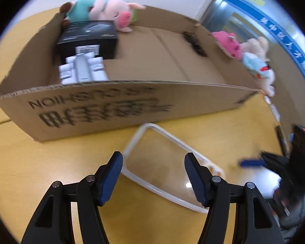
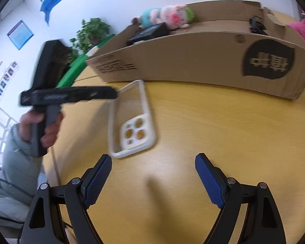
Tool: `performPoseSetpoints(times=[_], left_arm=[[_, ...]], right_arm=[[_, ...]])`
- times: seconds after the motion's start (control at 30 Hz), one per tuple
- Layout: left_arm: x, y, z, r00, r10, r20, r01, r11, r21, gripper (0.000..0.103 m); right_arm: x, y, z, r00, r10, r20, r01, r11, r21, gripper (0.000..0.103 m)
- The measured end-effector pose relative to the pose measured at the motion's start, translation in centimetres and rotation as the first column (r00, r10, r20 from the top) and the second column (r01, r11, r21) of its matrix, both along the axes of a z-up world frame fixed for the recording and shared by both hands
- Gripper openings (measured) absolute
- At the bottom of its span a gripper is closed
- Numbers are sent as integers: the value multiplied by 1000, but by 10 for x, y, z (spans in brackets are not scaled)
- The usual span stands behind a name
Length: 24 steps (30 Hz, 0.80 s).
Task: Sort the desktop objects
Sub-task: 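Position the right gripper over the phone case rim while the left gripper hovers nearby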
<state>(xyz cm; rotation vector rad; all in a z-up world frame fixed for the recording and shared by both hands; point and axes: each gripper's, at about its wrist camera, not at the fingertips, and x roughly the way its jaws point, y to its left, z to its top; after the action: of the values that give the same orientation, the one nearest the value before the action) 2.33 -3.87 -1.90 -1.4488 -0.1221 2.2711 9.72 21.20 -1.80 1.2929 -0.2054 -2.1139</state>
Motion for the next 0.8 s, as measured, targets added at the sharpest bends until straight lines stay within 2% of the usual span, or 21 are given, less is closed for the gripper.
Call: performPoseSetpoints(times=[0.03, 0.1, 0.17, 0.33, 0.5, 0.63, 0.7, 0.77, 0.8], left_arm=[[-5, -1, -5, 1000, -11, 9, 11, 1000, -12, 63], [-7, 2, -7, 999, -39, -21, 38, 999, -27, 66], [-7, 8, -8, 998, -68, -2, 68, 997, -29, 66], [6, 17, -8, 991, -132, 18, 132, 990, -57, 67], [31, 19, -10, 980, -192, 59, 191, 981, 17, 67], [30, 11, -12, 988, -127, 82, 120, 988, 93, 67], [22, 7, -13, 992, -87, 92, 77, 991, 112, 67], [17, 12, -14, 990, -89, 105, 75, 989, 130, 68], [16, 15, -13, 991, -86, 100, 75, 990, 116, 68]], right_arm=[[4, -8, 1, 1000, 25, 6, -25, 999, -26, 85], [13, -24, 0, 998, 65, 25, -63, 996, -71, 84], [13, -40, -6, 995, 84, 46, -80, 993, -83, 84], [8, -39, -8, 998, 40, 47, -35, 995, -88, 86], [-2, -17, -7, 998, -31, 52, 35, 996, -81, 87], [-8, -1, -7, 996, -65, 57, 69, 995, -73, 87], [-10, -3, -5, 996, -67, 56, 70, 996, -60, 87], [-20, -7, -7, 996, -61, 61, 65, 996, -67, 87], [-21, -10, -7, 997, -55, 60, 60, 996, -70, 87]])
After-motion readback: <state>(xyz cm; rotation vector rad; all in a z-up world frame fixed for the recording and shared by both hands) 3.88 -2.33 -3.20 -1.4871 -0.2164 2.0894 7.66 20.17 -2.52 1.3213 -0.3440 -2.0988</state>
